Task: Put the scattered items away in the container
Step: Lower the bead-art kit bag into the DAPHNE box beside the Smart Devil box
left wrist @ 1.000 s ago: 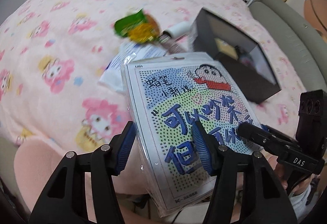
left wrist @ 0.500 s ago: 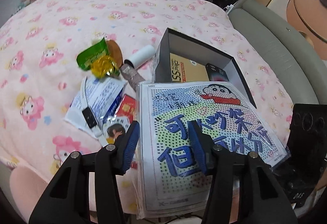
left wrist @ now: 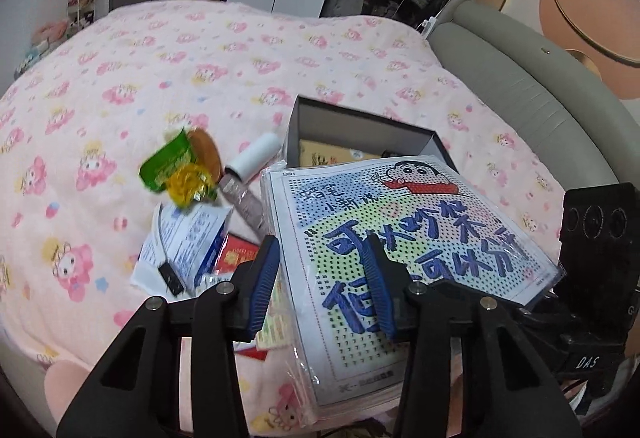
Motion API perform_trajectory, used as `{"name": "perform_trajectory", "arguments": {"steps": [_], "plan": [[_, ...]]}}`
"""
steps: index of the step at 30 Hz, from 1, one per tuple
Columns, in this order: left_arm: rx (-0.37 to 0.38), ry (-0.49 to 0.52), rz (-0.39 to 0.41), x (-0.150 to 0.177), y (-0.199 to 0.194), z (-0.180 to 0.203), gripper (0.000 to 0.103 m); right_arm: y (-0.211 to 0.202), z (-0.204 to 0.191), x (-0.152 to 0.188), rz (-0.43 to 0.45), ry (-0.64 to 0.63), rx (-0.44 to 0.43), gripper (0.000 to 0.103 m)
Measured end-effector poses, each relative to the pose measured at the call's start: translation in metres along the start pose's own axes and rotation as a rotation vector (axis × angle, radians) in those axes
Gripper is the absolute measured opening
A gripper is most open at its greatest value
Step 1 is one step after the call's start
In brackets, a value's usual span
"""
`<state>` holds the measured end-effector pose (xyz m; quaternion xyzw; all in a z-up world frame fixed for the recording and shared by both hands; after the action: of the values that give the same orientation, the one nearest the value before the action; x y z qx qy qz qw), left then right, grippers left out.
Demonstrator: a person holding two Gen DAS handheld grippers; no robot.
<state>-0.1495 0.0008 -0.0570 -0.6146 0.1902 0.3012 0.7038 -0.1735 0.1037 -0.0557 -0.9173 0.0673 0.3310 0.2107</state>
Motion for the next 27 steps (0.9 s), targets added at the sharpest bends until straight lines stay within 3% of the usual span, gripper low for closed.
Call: {"name": "perform_trajectory", "arguments": {"steps": [9,15,22,27], "plan": [[0.066,0.041,0.027,-0.047,0.043,0.045,0.039,-0.025,0.04,-0.043,0.046,0.002,0.029,0.047],[0.107,0.106,-0.013,-0.072,0.093,0.088,0.039,-0.045,0.092,-0.076,0.061,-0.001,0.107,0.047],[0.124,0.13,-0.086,-0.072,0.148,0.129,0.038,-0.065,0.149,-0.085,0.09,0.086,0.167,0.047],[0.13,0.123,-0.171,-0.056,0.184,0.139,0.038,-0.065,0.186,-0.075,0.059,0.147,0.231,0.047]]}}
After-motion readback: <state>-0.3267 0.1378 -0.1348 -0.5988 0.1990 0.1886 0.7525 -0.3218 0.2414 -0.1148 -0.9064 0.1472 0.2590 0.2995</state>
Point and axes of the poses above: each gripper's, at about its wrist camera, not at the fingertips, and y roughly the way its jaws point, z to its right, x to its underside, the point moved 8 cm from there along y, roughly the way its jaws point, and after that the axes turned 9 degrees about -x, right-handed, at the moved point
